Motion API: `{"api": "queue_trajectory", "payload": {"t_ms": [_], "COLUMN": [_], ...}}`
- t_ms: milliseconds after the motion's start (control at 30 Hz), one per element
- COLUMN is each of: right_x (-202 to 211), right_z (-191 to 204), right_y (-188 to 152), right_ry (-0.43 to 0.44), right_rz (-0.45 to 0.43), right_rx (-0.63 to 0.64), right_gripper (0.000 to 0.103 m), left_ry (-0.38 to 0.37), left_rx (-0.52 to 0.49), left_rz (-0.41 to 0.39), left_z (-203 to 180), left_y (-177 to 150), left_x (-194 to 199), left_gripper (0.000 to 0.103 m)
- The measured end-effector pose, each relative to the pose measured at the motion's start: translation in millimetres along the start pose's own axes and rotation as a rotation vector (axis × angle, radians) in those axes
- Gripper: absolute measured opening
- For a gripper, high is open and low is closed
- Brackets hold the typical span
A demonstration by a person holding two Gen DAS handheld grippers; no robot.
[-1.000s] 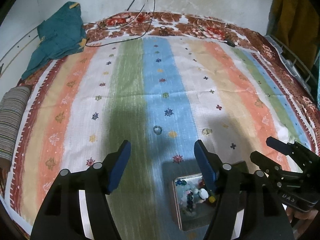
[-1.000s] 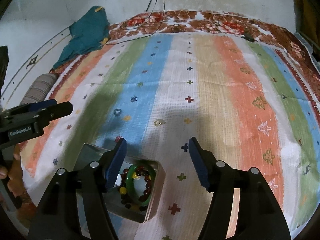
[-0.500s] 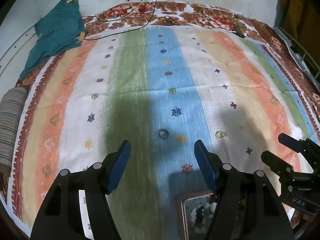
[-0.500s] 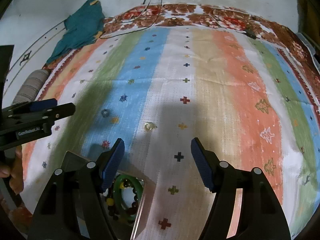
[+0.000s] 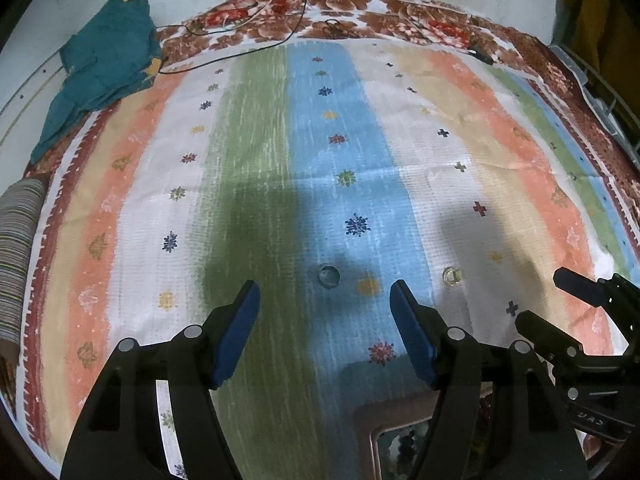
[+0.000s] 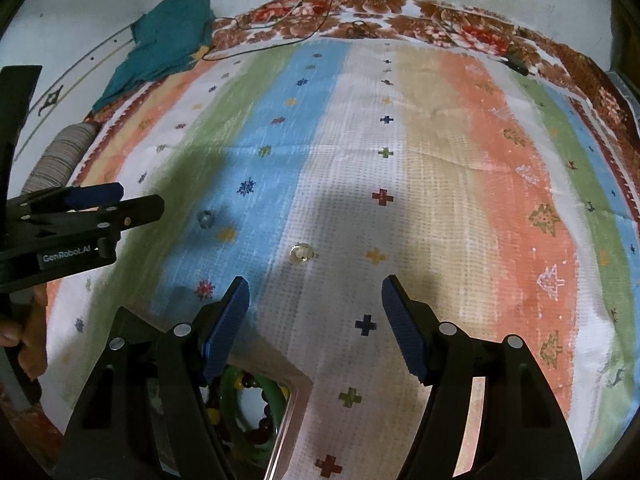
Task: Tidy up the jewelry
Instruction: 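Move the right tool to the small gold ring while the left tool approaches the silver ring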
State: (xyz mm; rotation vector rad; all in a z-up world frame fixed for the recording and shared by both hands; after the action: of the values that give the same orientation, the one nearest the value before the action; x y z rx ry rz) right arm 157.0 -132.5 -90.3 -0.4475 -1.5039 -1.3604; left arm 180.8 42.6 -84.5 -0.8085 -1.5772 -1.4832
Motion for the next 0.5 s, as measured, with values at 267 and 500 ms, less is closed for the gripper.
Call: {"api": "queue_trajectory", "payload": {"t_ms": [267,500], "right_x": [-13.8,-28.0], "right_z": [-2.1,-0.4], "right_y": [4.7,9.2], "right_ry": [0.023,0.028], "right_rz": [0.034,0.064], "right_rx": [-0.011,-0.001], "right_gripper": [0.069,0.069], "left_ry": [-0.011,-0.023], "left_rx": [0.007,-0.002], "left_rz": [0.012,0.051], "left_z": [1.4,-1.4], "left_y": [3.9,7.0], "left_x": [-12.5,-26.7], "left_gripper": [0.067,0.067]}}
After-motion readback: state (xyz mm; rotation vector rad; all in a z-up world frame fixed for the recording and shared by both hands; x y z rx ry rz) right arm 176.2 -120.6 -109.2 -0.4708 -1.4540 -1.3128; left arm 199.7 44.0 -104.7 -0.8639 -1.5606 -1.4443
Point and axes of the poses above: each gripper's, at about its wrist camera, not at the fingertips, and x roughly against the way its jaws point, z to its left, y to its top, the point moved 3 cm from there along -x, roughly the way its jaws point, and after that the axes turned 2 degrees about y, right-handed, at the moved point
